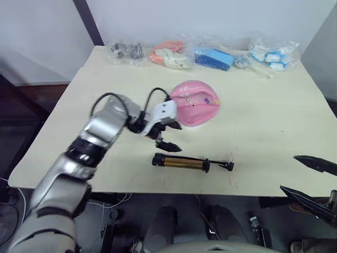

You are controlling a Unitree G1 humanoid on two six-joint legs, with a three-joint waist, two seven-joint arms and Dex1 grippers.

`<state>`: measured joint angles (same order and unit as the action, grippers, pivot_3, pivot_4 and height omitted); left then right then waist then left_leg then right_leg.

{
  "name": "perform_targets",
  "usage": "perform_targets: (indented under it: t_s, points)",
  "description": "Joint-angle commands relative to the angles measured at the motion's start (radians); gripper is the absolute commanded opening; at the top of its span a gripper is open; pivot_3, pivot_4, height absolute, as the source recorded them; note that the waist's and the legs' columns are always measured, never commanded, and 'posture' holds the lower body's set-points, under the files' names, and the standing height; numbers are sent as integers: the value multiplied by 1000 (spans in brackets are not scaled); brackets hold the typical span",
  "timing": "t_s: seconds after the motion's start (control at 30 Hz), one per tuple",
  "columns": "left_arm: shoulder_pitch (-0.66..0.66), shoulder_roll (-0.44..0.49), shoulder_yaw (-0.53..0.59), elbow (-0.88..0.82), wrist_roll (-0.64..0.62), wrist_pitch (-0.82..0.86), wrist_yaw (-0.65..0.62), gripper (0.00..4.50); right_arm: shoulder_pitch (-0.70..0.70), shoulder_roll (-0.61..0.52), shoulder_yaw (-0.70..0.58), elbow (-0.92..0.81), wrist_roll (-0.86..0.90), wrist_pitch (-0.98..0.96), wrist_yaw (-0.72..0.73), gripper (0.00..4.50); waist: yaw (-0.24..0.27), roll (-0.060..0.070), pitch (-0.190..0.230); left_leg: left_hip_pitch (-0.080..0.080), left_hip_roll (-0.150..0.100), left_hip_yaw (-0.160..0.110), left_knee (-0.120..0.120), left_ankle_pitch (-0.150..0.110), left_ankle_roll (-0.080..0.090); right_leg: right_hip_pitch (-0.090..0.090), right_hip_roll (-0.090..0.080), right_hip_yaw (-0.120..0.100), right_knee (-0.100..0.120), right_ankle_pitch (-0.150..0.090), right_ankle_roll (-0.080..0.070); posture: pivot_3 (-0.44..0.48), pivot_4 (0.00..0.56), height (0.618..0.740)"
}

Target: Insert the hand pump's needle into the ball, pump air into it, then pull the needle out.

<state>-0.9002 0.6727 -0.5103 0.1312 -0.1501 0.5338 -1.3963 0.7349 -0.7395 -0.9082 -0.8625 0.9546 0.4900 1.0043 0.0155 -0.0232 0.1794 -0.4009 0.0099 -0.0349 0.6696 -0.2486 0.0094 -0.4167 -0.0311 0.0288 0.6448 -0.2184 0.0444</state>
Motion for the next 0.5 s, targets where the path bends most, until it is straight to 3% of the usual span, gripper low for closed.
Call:
perform_targets:
  t_s: [0.03, 0.2, 0.5]
  points:
    - [-63, -43, -54, 79, 85, -73, -24, 4500, 27, 4, -58, -18, 28, -11, 9, 4445, -6, 0, 0, 0, 0, 1, 0, 0, 0, 0, 0, 1, 0, 0, 0, 0, 150, 740]
    - [-101, -162, -145, 215, 204, -181, -7, 4500, 49, 19, -71, -39, 28, -18, -9, 4445, -7, 0, 0, 1, 0, 1, -1, -1, 1, 0, 0, 1, 0, 0, 0, 0, 150, 740]
    - [-86, -322, -198, 356, 332, -280, 81, 4500, 90, 61, -69, -56, 14, -33, -20, 4445, -5, 0, 0, -1, 0, 1, 0, -1, 2, 0, 0, 1, -1, 0, 0, 0, 150, 740]
